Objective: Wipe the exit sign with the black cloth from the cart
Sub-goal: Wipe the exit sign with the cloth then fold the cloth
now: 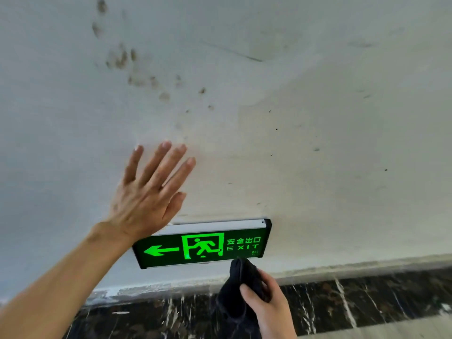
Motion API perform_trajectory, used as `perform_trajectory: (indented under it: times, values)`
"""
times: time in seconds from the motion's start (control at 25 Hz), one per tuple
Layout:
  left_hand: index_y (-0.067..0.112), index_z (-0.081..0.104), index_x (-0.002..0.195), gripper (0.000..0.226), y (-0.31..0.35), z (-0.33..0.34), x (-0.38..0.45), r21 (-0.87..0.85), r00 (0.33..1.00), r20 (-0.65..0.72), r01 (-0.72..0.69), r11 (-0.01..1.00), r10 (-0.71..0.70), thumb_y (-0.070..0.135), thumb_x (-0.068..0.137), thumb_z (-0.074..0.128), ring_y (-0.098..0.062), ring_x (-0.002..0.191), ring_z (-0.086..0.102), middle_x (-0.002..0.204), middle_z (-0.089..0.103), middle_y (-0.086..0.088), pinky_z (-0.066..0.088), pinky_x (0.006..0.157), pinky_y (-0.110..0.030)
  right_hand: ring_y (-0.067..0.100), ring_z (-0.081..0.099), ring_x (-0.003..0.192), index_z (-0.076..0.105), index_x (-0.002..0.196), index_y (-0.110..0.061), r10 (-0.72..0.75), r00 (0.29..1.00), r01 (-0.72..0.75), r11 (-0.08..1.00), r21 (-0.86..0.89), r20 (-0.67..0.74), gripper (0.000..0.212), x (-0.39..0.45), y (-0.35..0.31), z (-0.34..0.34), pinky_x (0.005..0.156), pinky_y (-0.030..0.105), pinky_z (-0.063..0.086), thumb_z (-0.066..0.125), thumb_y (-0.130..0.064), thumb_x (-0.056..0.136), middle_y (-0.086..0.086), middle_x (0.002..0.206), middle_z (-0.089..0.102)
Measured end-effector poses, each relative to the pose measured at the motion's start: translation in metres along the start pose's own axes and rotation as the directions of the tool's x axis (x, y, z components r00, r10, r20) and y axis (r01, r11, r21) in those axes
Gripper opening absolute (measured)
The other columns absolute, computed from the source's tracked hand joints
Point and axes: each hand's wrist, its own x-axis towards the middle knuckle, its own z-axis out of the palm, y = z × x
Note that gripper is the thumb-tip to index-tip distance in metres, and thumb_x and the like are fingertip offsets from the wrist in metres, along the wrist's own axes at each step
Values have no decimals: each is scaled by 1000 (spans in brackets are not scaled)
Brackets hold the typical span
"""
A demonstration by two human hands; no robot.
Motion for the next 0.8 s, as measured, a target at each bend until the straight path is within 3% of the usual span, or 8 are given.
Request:
perform_trajectory:
  times: [0.12,0.2,0.28,0.36,0.44,0.56,0.72,0.8]
  values:
    - [33,10,157,61,78,-16,-46,-405,875,344,466,786,-342,51,101,26,-14,152,10,165,16,5,13,123,-44,15,72,87,68,101,-25,-29,999,28,999,28,21,41,-7,-15,-2,85,34,52,80,-1,70,-2,86,78]
    - [54,23,146,56,125,-28,-71,-535,516,695,837,119,-500,67,91,29,-7,148,22,159,27,19,25,118,-37,17,72,84,66,102,-29,-45,998,44,999,28,41,44,-11,-21,3,80,32,53,80,-2,70,2,84,78]
    - [55,45,129,48,152,-34,-89,-373,214,909,798,-473,-357,60,82,48,-17,140,40,150,46,9,35,112,-38,18,71,86,62,104,-31,-39,997,38,999,20,69,45,-14,-23,10,77,31,53,80,-6,71,3,87,76]
    - [42,60,126,44,159,-37,-104,-173,117,985,642,-747,-128,47,82,57,-30,130,54,141,60,-6,44,106,-54,19,69,90,58,105,-29,-15,993,17,1000,-19,119,43,-19,-24,18,81,33,53,79,-8,73,4,95,73]
    - [27,63,128,48,156,-39,-116,-105,126,991,532,-840,-44,32,81,64,-39,119,62,131,66,-15,49,96,-63,12,67,92,56,103,-26,-2,983,24,993,-117,184,40,-27,-21,28,85,30,49,76,-6,75,0,99,72]
    - [6,62,125,50,146,-43,-125,-118,90,992,458,-881,-86,7,75,68,-43,106,68,119,69,-28,61,77,-47,-7,62,91,58,96,-38,-36,950,159,911,-382,309,31,-42,-22,39,80,15,42,74,-26,72,-14,100,70]
    - [-4,64,115,38,126,-41,-141,-225,-23,967,403,-887,-256,-4,78,64,-47,93,69,103,72,-33,55,87,-59,-10,42,115,44,102,-57,-246,849,510,615,-602,468,24,-46,-44,50,96,16,36,52,-58,79,-38,119,47]
    - [0,66,112,27,118,-38,-151,-246,-113,942,408,-879,-316,-7,87,59,-46,91,69,95,75,-27,52,86,-66,0,39,126,43,124,-44,-530,712,683,367,-632,461,36,-36,-66,56,108,30,35,44,-53,89,-27,131,45]
